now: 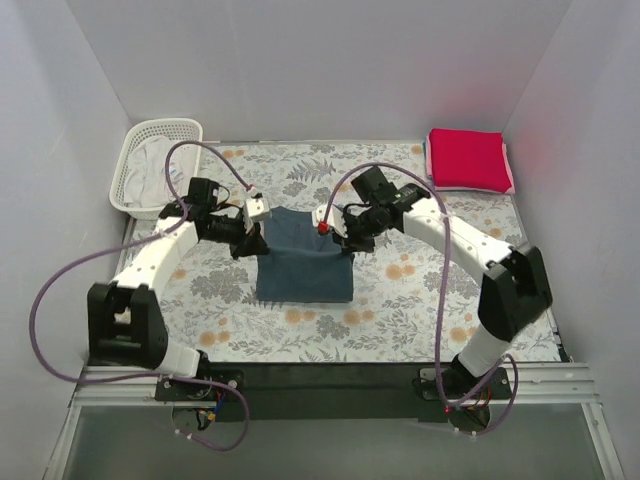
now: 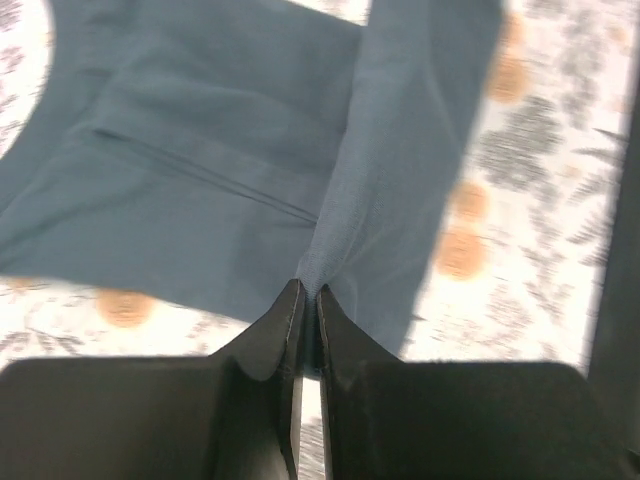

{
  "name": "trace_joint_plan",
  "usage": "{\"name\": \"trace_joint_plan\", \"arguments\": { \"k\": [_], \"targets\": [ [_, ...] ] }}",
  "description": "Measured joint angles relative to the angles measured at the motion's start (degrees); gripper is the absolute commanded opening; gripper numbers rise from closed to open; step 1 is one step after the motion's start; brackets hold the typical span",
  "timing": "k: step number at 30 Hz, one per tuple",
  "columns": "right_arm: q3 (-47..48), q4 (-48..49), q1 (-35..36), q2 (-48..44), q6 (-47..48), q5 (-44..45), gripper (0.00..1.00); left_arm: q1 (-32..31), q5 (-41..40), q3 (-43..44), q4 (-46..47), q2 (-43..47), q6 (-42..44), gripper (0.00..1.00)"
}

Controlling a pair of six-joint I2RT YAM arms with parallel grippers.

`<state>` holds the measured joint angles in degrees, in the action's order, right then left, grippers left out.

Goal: Fold and stack the t-shirts
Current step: Fold the tshirt

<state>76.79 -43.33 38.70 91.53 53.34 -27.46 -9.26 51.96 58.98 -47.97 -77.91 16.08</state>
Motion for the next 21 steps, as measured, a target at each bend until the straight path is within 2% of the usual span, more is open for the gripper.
{"name": "trace_joint_plan", "arguments": {
  "k": [5,11,17,21],
  "targets": [
    [9.62,0.02,-3.82,14.69,3.08,-0.74,0.01,2.78,-0.66,5.73,7.54,-15.52,-0.28,0.0],
    [14.4,1.68,-6.71,27.15,4.33,-0.87,0.01,2.86,-1.99,7.17,13.44,-26.53,-2.47,0.0],
    [12.52,3.69,-6.64,28.48,3.72,-1.62,0.01,2.29,-2.67,4.13,16.04,-27.21,-3.48,0.0],
    [4.04,6.43,-5.62,22.95,2.05,-3.3,0.01,0.96,-2.89,-3.45,15.58,-21.66,-2.05,0.0]
  ]
}}
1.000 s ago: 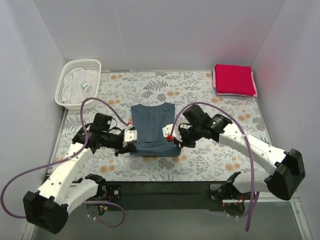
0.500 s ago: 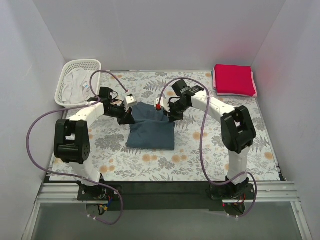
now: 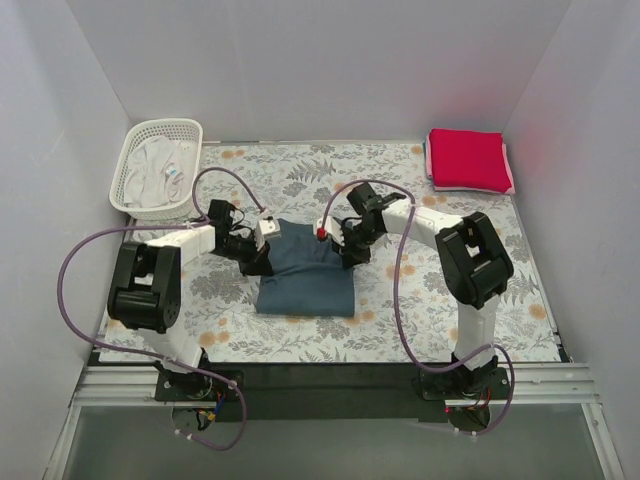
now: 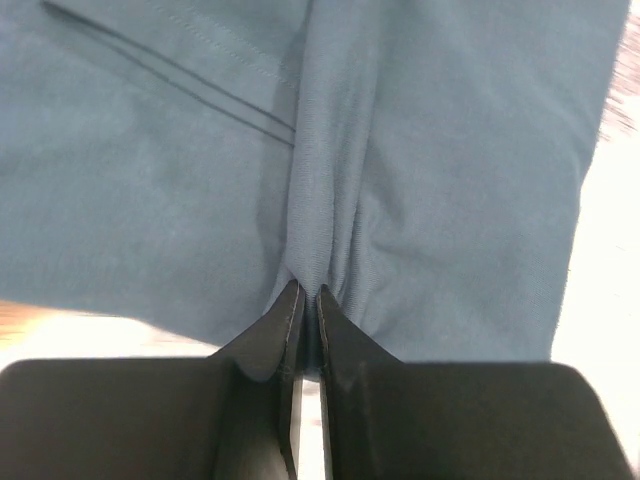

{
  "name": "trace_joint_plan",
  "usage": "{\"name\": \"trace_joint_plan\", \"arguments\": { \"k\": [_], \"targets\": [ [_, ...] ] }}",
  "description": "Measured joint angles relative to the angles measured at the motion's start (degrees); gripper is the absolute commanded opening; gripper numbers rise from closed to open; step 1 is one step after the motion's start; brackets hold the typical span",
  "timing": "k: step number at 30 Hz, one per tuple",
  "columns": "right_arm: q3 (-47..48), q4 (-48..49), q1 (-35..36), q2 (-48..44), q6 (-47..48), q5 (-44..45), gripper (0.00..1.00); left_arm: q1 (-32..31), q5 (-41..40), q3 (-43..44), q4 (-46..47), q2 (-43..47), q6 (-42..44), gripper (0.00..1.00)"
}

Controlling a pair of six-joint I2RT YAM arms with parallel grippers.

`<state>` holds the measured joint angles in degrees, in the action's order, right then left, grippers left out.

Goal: Fold and stack the t-shirts
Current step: Fold the tshirt

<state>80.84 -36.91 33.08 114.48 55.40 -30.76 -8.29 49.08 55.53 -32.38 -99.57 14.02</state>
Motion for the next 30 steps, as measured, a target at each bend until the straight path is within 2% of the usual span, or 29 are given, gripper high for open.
{"name": "trace_joint_plan", "arguments": {
  "k": [3,4,5,8,11,13,14,17,23,30],
  "targets": [
    [-7.78,0.13,2.49,-5.99,-2.4,-1.11,0.01,-2.69,-0.22,-6.45,-2.51,7.15,1.49,0.03],
    [-9.68,-0.24,3.48,-7.76,-3.37,-1.55,0.02,-3.67,-0.31,-8.44,-3.56,9.68,1.99,0.17],
    [-11.34,-0.74,4.37,-9.53,-4.9,-2.08,0.23,-4.72,-0.31,-10.23,-5.01,12.33,2.73,0.27],
    [-12.55,-2.8,5.88,-12.55,-9.92,-4.85,0.39,-6.08,-0.26,-13.79,-9.2,19.12,4.46,0.51],
    [-11.15,-3.76,3.76,-14.01,-15.76,-9.29,0.42,-6.08,-0.2,-14.56,-12.13,24.13,5.18,0.52],
    [-8.52,-3.87,1.05,-13.79,-19.89,-12.33,0.37,-6.16,0.63,-14.36,-12.55,27.34,5.11,0.52],
    [-7.06,-3.87,0.09,-13.44,-21.59,-13.38,0.31,-6.43,1.01,-14.03,-12.37,28.39,4.66,0.51],
    [0.15,-3.26,-2.51,-9.99,-27.54,-17.11,0.25,-9.62,1.33,-12.0,-9.86,29.51,2.25,0.51],
    [9.92,-0.28,-2.01,2.25,-37.62,-23.43,0.2,-17.33,0.98,-6.49,-3.63,22.27,-3.39,0.5],
    [9.99,2.6,0.0,9.68,-46.53,-25.7,0.2,-21.46,-1.53,-5.33,0.31,13.94,-7.17,0.47]
  ]
}}
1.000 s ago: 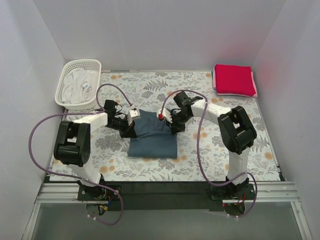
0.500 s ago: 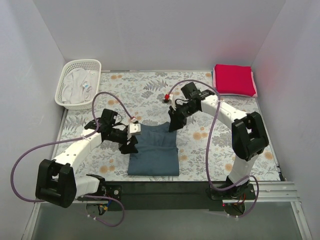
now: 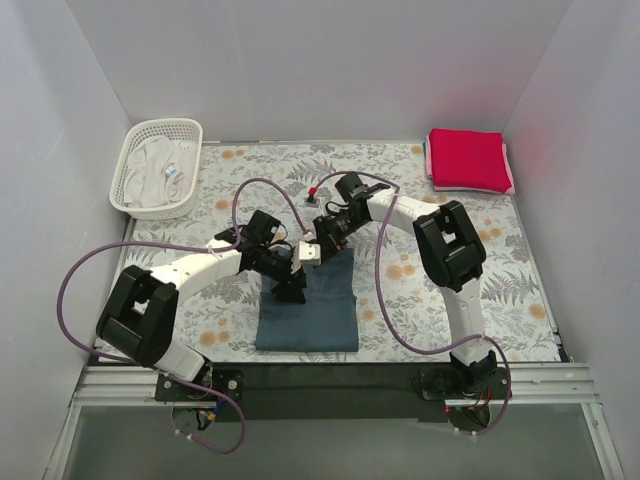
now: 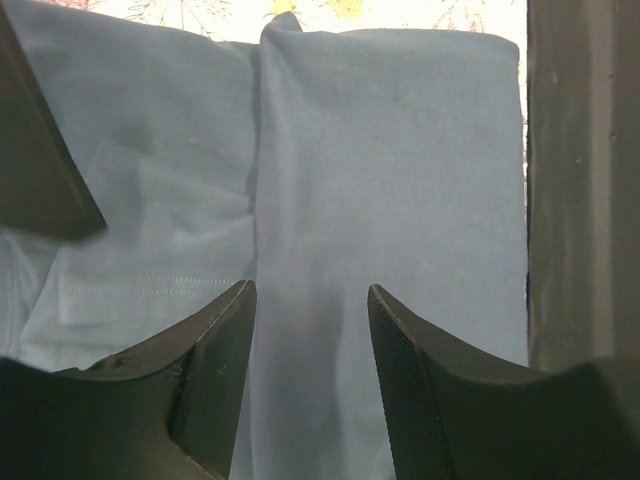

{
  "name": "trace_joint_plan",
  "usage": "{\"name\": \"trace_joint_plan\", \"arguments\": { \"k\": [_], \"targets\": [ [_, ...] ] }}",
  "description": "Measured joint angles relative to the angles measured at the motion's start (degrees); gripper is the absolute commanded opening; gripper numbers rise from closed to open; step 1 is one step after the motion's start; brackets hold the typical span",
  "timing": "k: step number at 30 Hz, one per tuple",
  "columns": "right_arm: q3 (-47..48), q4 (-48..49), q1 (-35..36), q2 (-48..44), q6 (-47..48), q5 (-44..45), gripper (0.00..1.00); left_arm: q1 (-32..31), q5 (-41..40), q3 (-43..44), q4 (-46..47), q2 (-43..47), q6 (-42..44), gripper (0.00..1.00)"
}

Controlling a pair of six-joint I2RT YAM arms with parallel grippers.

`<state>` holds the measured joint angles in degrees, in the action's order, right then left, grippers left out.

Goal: Fold and stack the t-shirts
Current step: Fold the tshirt

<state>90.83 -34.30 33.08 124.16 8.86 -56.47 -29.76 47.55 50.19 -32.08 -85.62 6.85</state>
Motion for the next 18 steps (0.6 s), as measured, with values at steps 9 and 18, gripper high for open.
{"name": "trace_joint_plan", "arguments": {
  "k": [9,18],
  "targets": [
    [-1.99,4.61,3.06,2.16,-3.8,-0.63,0.18,-3.26,-3.74,-1.55,4.74,-1.68,-2.25,0.45],
    [-4.26,6.14,2.71,5.25,-4.44,-0.94,0.16,-3.98,-5.16,-1.84,6.45,-3.82,-2.8,0.04]
  ]
}}
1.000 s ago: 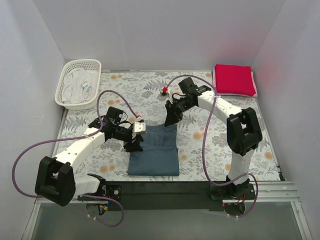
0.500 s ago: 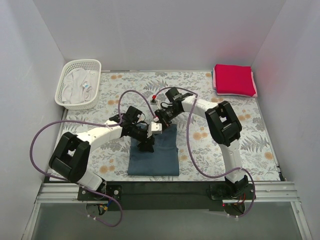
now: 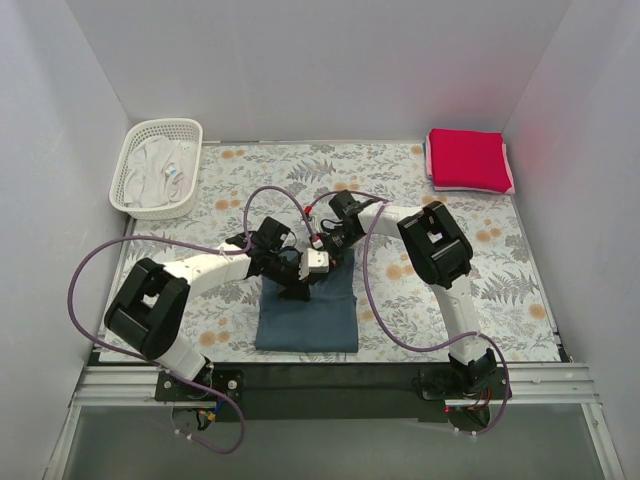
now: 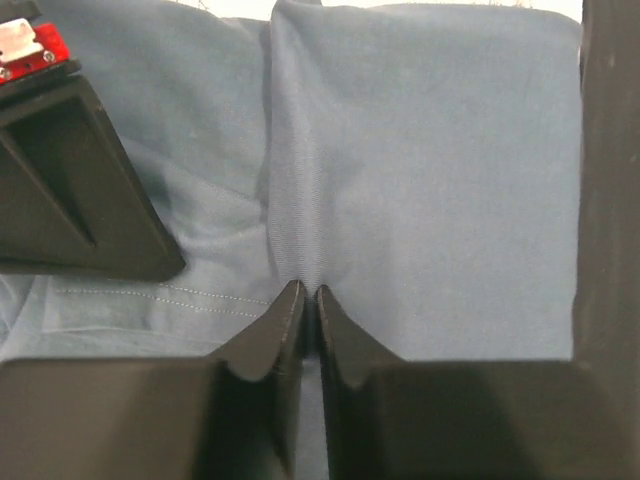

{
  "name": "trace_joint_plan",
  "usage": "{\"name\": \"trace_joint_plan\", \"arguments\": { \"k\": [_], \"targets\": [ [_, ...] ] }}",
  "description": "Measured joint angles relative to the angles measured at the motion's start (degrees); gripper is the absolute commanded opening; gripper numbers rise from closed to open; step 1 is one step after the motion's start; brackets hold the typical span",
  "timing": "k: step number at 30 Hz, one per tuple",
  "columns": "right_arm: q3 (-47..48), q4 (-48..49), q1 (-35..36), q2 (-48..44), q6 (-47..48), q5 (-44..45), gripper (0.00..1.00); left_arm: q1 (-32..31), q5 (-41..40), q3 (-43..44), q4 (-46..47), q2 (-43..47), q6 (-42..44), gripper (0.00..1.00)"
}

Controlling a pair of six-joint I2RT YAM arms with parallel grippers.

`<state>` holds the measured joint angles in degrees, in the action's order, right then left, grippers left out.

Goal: Fold and stack the t-shirts
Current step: Fold the tshirt

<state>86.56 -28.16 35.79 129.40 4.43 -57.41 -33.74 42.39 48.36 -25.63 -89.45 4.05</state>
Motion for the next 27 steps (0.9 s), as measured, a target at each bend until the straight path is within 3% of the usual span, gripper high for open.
{"name": "trace_joint_plan", "arguments": {
  "k": [12,21,27],
  "targets": [
    [-1.7,1.79,-0.13,-0.02,0.37,-1.79,0.15,0.39,-2.62,-0.26,0.9,7.82,0.94,0.0],
    [-1.55,1.27,0.13,-0.31,0.74,-1.18,0.15,4.98,-4.13,1.4,5.01,1.01,3.61,0.0],
    [4.04,-2.45,0.87,-0.55,3.48,5.62,0.17,4.87,-3.93,0.68,7.48,0.66,4.98,0.0]
  ]
}}
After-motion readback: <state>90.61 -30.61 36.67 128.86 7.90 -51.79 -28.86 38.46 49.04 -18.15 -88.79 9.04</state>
